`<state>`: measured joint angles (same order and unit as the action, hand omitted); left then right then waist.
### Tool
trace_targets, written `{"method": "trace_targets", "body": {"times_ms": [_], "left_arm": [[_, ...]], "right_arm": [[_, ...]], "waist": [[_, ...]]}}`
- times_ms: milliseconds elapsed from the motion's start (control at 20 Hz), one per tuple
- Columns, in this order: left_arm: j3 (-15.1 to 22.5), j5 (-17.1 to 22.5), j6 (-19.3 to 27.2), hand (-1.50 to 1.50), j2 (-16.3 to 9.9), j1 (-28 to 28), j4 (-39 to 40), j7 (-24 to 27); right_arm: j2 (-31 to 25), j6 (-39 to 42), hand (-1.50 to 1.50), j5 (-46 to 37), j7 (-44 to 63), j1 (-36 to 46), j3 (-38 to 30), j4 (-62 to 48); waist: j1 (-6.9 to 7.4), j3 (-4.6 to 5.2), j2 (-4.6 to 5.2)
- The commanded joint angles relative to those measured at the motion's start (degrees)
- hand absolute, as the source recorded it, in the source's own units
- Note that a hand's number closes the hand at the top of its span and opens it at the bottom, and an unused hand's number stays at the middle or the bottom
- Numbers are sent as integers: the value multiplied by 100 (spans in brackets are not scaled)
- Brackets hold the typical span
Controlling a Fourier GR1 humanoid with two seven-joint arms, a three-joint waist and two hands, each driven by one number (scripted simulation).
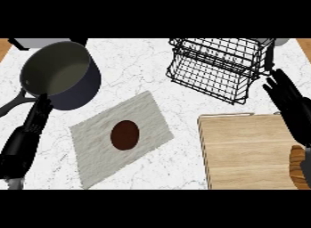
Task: Pick the croissant from the tray and place it in the tiered basket
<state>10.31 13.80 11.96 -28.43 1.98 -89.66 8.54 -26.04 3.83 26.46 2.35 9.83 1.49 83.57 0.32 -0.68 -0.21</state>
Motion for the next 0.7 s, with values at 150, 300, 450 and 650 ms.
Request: {"method": "trace_targets", "body": {"times_ms": [150, 300, 450, 650], "left_arm": [[-405, -421, 408, 0, -339, -283, 259, -421], [-361, -331, 399, 0, -266, -98, 435, -522], [-454, -441, 575, 0, -325, -71, 427, -574], [-378, -529, 634, 0, -276, -216, 417, -814]], "right_arm": [[-622, -878, 150, -554, 39, -803, -726, 822], [-66, -2034, 150, -143, -940, 20, -2049, 1066], [-1108, -3000, -150, -2031, 360, -1786, -1713, 54], [-1073, -3706, -150, -2454, 739, -2747, -1932, 1442]], "waist": [[-301, 73, -43], [-985, -53, -610], [-813, 115, -21], [-572, 105, -52]]}}
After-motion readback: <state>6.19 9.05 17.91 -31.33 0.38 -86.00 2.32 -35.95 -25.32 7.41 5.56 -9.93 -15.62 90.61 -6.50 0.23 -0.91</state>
